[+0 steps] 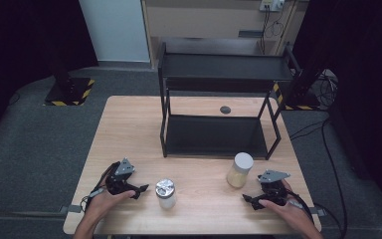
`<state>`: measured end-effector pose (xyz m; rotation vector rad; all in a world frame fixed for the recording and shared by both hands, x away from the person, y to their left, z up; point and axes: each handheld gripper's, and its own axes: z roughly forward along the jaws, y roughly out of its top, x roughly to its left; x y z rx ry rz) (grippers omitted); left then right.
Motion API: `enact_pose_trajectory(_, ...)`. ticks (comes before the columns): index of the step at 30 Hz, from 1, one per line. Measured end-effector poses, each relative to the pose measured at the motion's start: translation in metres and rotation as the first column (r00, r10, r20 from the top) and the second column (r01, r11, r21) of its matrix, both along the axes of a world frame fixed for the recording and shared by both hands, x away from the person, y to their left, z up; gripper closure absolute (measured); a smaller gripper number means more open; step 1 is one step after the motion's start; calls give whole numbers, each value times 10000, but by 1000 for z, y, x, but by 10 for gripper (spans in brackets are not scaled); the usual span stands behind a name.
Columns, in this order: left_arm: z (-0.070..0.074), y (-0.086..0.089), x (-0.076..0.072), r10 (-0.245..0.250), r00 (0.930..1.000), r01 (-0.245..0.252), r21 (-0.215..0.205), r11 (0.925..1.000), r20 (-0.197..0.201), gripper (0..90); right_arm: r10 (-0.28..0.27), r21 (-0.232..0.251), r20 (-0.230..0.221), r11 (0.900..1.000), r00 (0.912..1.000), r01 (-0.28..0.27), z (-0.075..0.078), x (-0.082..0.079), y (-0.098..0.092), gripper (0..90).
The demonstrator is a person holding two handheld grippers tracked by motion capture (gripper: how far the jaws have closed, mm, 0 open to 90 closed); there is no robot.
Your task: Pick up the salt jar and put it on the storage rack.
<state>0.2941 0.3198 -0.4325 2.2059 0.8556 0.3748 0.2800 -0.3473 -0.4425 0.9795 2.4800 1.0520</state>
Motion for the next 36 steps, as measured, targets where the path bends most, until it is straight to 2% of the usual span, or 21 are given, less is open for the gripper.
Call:
enact_pose_trajectory(6,6,-3,-3,-596,9981,593,142,9981,179,26,11,-6,-1,10000,10000,-11,0,0,0,12)
enact_pose_trajectory(16,8,-2,-4,-1156,9933,1155,142,9932,70,25,22,-13,4,10000,10000,-22,0,0,0,12)
enact_pose_trajectory(19,9,-1,-5,-1487,9888,1485,131,9888,100,25,23,-13,5,10000,10000,-23,0,0,0,12)
enact_pose_trajectory(25,10,-3,-5,-1833,9831,1833,228,9828,4,25,24,-13,4,10000,10000,-24,0,0,0,12)
enact_pose_trajectory(30,11,-10,-3,-2382,9711,2386,405,9703,-154,24,23,-12,5,10000,10000,-23,0,0,0,12)
enact_pose_trajectory(36,11,-12,-2,-2625,9647,2631,411,9639,-195,22,23,-13,5,10000,10000,-23,0,0,0,12)
